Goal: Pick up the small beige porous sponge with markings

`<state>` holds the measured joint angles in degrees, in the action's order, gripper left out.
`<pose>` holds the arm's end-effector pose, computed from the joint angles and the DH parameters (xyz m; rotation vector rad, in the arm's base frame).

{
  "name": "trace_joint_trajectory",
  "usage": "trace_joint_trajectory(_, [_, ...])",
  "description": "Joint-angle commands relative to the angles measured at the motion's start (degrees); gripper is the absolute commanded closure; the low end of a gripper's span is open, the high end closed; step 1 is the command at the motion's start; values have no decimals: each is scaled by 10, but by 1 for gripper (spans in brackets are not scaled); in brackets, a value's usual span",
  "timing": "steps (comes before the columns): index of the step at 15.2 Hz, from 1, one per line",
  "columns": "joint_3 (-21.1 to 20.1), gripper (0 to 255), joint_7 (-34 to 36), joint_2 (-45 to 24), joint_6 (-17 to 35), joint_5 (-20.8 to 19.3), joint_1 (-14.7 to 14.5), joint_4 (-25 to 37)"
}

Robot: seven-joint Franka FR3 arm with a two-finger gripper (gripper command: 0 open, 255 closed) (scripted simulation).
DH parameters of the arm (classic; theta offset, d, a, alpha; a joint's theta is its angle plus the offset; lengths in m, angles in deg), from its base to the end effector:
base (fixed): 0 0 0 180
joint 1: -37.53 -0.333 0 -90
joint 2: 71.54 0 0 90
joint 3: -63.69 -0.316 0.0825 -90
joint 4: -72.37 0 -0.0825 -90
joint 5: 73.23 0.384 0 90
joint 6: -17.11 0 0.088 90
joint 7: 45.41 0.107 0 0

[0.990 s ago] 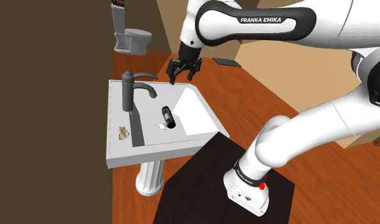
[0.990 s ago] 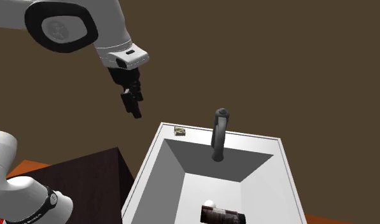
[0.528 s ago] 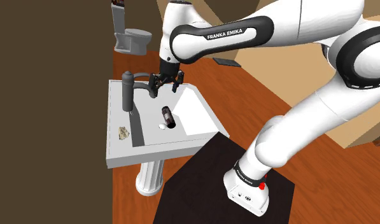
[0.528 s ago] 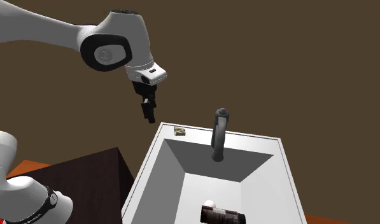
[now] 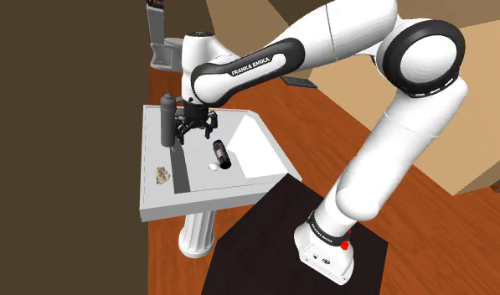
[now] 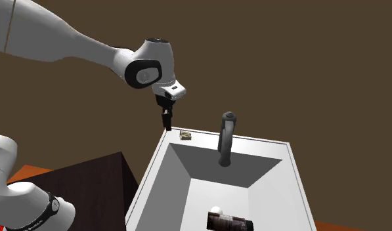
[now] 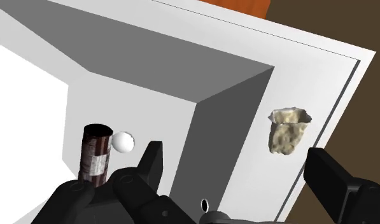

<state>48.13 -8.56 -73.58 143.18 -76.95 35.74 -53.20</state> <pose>0.5099 0.1565 0.3683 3.0572 -0.4644 -0.0050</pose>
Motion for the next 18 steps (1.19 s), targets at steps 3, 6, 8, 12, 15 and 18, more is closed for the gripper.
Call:
trace_joint_trajectory(3, [-3, 0, 47, -93, 24, -24, -12, 51])
trace_joint_trajectory(6, [0, 0, 77, -162, 34, -40, -25, 96])
trace_joint_trajectory(8, [4, 0, 95, -207, 38, -49, -35, 129])
trace_joint_trajectory(12, [14, 0, 123, -299, 39, -60, -56, 205])
trace_joint_trajectory(15, [19, 0, 131, -334, 43, -64, -64, 232])
trace_joint_trajectory(18, [22, 0, 133, -351, 58, -68, -66, 234])
